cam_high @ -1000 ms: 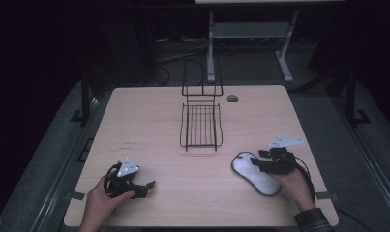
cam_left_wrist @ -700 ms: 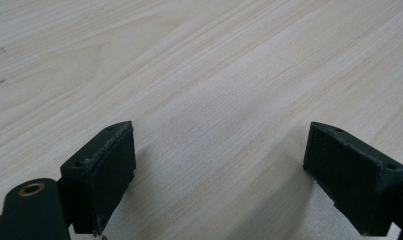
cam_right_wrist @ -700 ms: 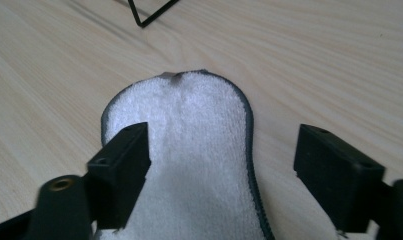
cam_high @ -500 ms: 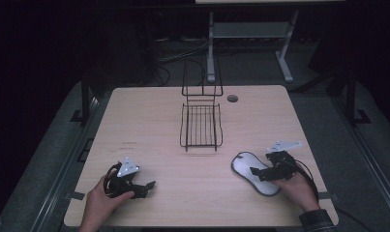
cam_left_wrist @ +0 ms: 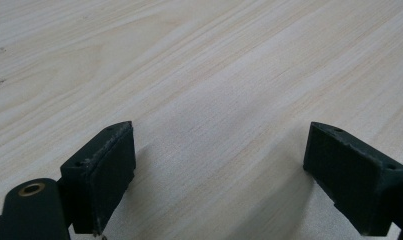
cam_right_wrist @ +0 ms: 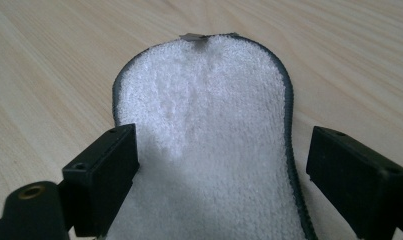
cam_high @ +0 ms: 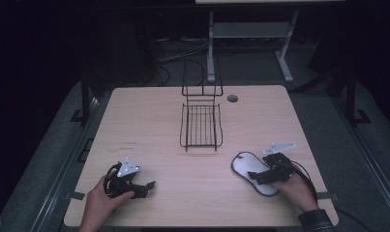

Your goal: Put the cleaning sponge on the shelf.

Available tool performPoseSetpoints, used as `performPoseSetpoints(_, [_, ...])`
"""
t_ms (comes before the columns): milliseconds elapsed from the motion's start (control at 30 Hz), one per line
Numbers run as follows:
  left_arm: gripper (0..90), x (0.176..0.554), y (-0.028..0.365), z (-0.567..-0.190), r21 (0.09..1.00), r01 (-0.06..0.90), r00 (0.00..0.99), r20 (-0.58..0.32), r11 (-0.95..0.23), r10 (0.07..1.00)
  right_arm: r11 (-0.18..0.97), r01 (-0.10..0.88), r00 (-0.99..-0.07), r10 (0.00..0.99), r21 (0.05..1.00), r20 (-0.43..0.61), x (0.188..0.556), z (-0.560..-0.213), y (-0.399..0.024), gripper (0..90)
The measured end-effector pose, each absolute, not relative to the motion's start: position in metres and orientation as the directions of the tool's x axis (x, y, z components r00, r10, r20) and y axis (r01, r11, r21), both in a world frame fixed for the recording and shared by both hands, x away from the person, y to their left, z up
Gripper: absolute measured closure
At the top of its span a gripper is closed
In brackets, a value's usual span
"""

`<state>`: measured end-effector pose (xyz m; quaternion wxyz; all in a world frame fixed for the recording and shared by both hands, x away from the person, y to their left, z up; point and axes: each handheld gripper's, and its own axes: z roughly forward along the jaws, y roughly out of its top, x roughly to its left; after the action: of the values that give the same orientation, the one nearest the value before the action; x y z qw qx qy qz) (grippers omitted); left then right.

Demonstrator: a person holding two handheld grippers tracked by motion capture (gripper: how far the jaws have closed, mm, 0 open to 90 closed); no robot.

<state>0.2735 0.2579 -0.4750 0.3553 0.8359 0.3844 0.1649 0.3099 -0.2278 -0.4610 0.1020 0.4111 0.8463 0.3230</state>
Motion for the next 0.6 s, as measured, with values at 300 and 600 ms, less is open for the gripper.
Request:
performPoseSetpoints(300, [12.4,0.2735,0.2582,-0.4748,0.719,0.524,0.652,0.007,-0.458,0.758,0.457,0.638,-0.645,0.757,0.620,0.107,0.3095,-0.4654,-0.2269,14.6])
performPoseSetpoints(600, [12.4,0.2735,0.2583,-0.4747,0.718,0.523,0.653,0.008,-0.458,0.758,0.459,0.642,-0.659,0.740,0.614,0.136,0.3100,-0.4653,-0.2274,22.7])
